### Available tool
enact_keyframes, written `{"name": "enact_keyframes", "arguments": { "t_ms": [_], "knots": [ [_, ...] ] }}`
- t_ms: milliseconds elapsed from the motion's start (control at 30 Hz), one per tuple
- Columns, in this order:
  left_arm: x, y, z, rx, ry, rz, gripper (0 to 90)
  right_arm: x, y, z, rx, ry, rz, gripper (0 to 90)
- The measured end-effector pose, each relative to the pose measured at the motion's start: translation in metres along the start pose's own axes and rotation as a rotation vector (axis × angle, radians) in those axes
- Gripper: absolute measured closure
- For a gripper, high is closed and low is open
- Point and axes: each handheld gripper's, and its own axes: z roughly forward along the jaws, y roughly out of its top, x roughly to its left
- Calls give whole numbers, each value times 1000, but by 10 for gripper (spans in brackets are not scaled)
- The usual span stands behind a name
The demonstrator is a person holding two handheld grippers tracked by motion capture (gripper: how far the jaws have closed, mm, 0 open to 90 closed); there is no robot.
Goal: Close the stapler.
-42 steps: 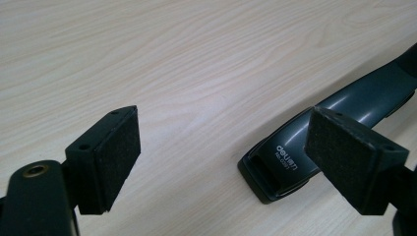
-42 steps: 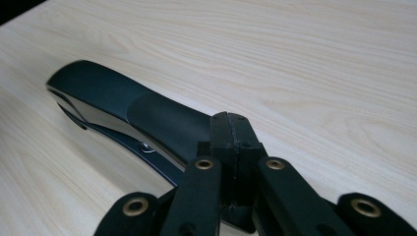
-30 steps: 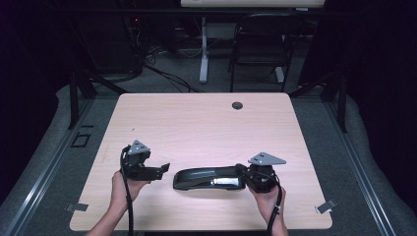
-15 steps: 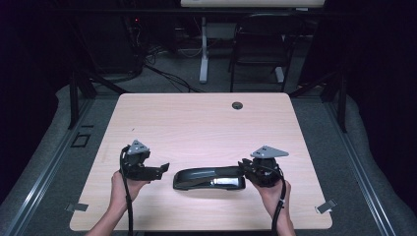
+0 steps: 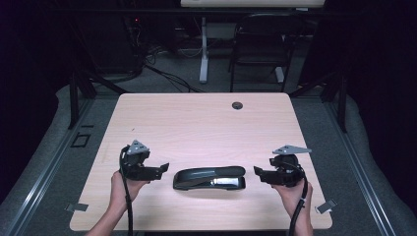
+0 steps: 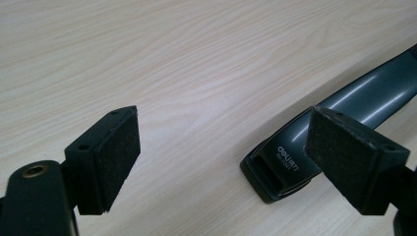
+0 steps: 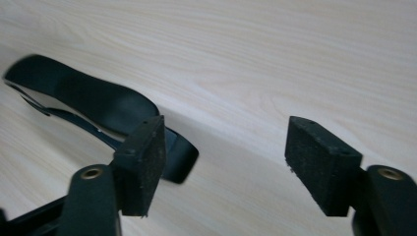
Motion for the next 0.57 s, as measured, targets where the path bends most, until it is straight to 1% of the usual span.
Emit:
{"name": "enact_keyframes", "arguments": {
  "t_ms": [33, 67, 133, 167, 200, 267, 333, 367, 400, 433, 500, 567],
  "knots": [
    [0, 0, 1, -4, 3, -2, 136, -3, -3, 0, 5, -3, 9, 270],
    [1, 0, 1, 5, 1, 0, 136, -5, -5, -1, 16, -10, 14, 259],
    [1, -1, 2, 3, 4, -3, 136, -10, -10, 0, 17, -14, 26, 231],
    [2, -1, 2, 14, -2, 0, 134, -11, -13, 1, 21, -21, 31, 227],
    [2, -1, 2, 12, 0, -1, 134, -13, -16, 2, 33, -14, 38, 206],
    [2, -2, 4, 9, 2, -2, 131, -14, -19, 4, 43, -19, 44, 197],
    [3, -2, 5, 25, -7, 1, 128, -15, -21, 7, 64, -19, 43, 173],
    [3, -3, 6, 19, 1, 0, 123, -15, -23, 9, 61, -17, 46, 166],
    [3, -3, 7, 29, -7, 0, 121, -15, -23, 10, 65, -16, 44, 152],
    [4, -3, 8, 29, -5, 0, 118, -15, -24, 11, 71, -23, 43, 151],
    [5, -4, 9, 38, -7, 3, 111, -16, -25, 12, 65, -23, 38, 145],
    [6, -4, 10, 46, -10, -4, 102, -17, -27, 12, 67, -29, 40, 140]
  ]
}}
